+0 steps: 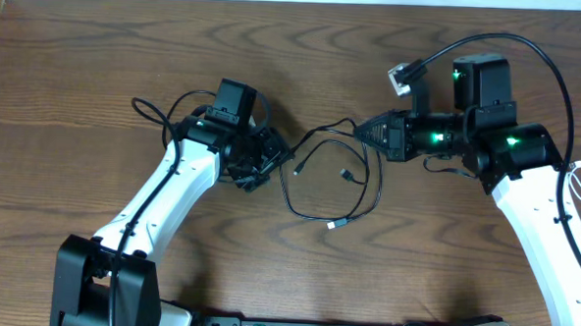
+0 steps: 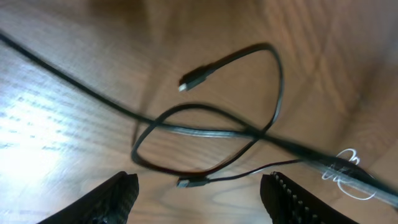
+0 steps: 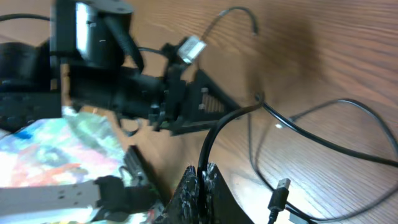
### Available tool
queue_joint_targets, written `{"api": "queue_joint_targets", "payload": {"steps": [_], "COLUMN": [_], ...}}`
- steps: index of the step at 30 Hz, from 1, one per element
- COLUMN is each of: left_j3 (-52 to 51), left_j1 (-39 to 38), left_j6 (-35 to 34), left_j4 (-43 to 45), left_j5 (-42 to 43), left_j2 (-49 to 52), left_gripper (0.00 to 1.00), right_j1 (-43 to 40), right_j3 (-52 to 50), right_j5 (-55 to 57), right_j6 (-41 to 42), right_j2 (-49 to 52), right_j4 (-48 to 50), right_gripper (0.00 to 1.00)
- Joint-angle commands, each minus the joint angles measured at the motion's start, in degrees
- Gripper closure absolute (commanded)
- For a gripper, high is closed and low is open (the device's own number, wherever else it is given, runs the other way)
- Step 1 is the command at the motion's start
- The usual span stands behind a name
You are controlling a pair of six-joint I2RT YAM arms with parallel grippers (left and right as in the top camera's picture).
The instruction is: Untangle cables
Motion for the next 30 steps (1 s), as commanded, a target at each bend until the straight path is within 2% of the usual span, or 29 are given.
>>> {"api": "queue_joint_targets", "payload": {"steps": [1, 6, 11, 13, 14, 15, 18, 21, 26, 30], "left_j3": [0.0, 0.0, 0.0, 0.0, 0.0, 0.0, 0.0, 0.0, -0.5, -0.6], "left_j1": [0.1, 0.1, 0.1, 0.1, 0.1, 0.1, -0.4, -0.8, -0.9, -0.9], "left_j6": [-1.7, -1.7, -0.9, 2.7, 6.6, 9.7, 26.6, 38.1, 47.8, 52.0], "left_j4": [1.5, 4.7, 7.0, 7.1, 7.1, 7.1, 6.4, 5.4, 5.4, 5.4], "left_j5": [0.7, 0.7, 0.7, 0.7, 0.7, 0.8, 0.7, 0.7, -3.5, -3.8], "left_j2": [0.3, 0.3, 0.3, 0.3, 0.3, 0.3, 0.3, 0.3, 0.3, 0.3], "left_gripper": [0.32, 0.32, 0.31, 0.4, 0.46, 0.47, 0.46, 0.46, 0.36, 0.33], "right_j1": [-0.1, -0.1, -0.1, -0.1, -0.1, -0.1, -0.1, -0.1, -0.1, -0.1], "right_j3": [0.7, 0.7, 0.7, 0.7, 0.7, 0.7, 0.7, 0.7, 0.7, 0.7], "right_j5": [-10.5, -19.1, -21.6, -21.6, -21.6, -21.6, -21.6, -21.6, -21.6, -21.6], "right_j6": [-0.7, -0.7, -0.7, -0.7, -0.7, -0.7, -0.7, -0.7, -0.7, -0.6], "right_j2": [-0.4, -0.4, -0.4, -0.4, -0.4, -0.4, -0.4, -0.4, -0.4, -0.4], "right_j4": [2.2, 5.6, 6.1, 6.1, 6.1, 6.3, 6.3, 6.3, 6.3, 6.7], "right_gripper": [0.99, 0.99, 0.99, 0.99, 0.99, 0.99, 0.99, 0.99, 0.99, 0.99]}}
